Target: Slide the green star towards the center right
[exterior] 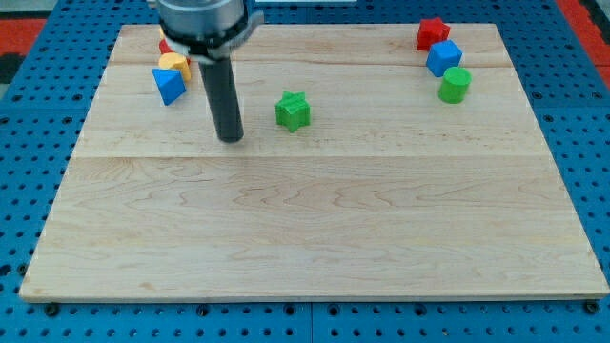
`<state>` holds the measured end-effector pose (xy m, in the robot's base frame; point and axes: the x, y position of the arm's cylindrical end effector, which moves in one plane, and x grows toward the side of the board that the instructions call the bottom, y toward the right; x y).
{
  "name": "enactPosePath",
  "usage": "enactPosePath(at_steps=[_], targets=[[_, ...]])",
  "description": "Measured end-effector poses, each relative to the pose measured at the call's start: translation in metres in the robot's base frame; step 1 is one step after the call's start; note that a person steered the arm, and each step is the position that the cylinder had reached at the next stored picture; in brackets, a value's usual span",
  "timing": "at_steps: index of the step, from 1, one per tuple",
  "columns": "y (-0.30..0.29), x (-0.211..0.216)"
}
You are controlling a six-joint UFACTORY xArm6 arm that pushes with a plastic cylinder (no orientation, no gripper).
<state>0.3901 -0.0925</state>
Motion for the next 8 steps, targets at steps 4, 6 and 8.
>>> enactPosePath(at_steps=[4, 6, 8], targets=[[0.204, 0.013], [0.220, -0.019], [0.224, -0.016]])
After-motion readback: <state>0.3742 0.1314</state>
